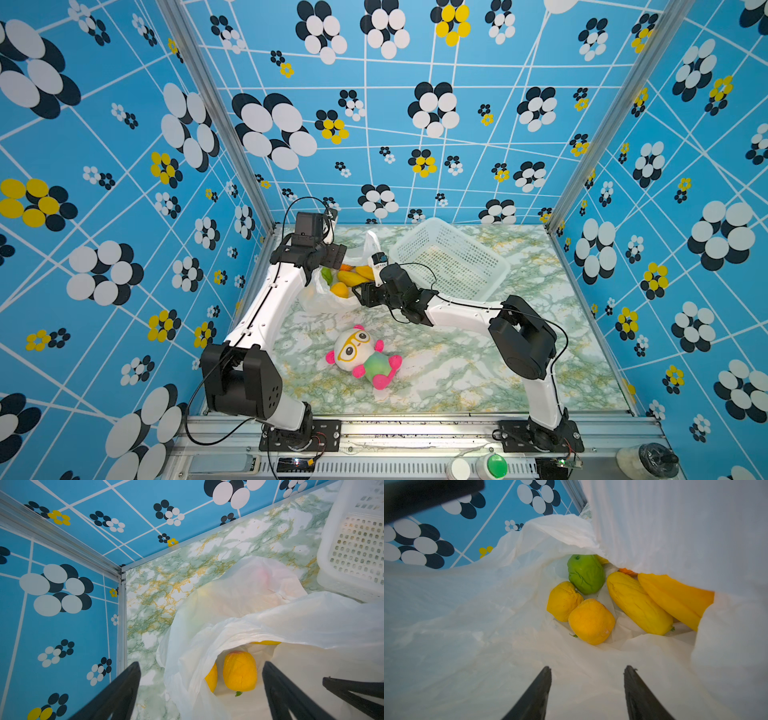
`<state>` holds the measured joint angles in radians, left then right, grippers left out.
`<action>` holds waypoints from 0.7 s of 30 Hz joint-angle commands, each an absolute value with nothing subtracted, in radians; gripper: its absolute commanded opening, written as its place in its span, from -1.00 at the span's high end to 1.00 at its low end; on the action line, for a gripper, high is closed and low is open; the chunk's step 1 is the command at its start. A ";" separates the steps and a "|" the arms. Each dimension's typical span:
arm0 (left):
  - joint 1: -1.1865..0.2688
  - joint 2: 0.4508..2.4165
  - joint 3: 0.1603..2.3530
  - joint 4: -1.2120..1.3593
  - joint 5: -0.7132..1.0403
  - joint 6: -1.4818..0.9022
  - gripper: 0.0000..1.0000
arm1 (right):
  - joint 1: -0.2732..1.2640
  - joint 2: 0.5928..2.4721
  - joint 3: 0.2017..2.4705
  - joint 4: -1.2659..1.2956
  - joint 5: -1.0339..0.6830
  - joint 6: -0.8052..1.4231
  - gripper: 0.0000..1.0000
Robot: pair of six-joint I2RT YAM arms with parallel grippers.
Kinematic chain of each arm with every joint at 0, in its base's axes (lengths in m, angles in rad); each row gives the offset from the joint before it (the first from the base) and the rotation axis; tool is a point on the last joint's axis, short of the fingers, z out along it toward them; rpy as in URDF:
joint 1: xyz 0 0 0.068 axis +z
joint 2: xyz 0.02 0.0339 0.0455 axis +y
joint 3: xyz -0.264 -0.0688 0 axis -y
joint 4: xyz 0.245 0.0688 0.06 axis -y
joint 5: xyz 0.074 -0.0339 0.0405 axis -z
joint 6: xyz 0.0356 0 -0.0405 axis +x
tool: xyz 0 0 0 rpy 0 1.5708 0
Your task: Untie the knot of the plastic bag and take out the fruit
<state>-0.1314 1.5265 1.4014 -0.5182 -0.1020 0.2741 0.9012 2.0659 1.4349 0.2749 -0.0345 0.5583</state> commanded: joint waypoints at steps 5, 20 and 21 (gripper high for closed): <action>-0.130 1.615 1.407 -0.557 -0.133 0.369 -0.85 | 0.903 2.075 1.443 0.289 -0.021 0.562 -0.17; -0.127 1.746 1.449 -0.560 -0.320 0.420 -0.86 | 0.903 2.080 1.455 0.284 -0.035 0.561 -0.19; -0.127 1.754 1.455 -0.561 -0.322 0.418 -0.84 | 0.904 2.079 1.453 0.284 -0.037 0.561 -0.19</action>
<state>-0.1314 1.7222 1.4189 -0.5381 -0.2745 0.4053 0.9012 2.0659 1.4349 0.2741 -0.0353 0.5587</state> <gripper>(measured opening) 0.925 0.593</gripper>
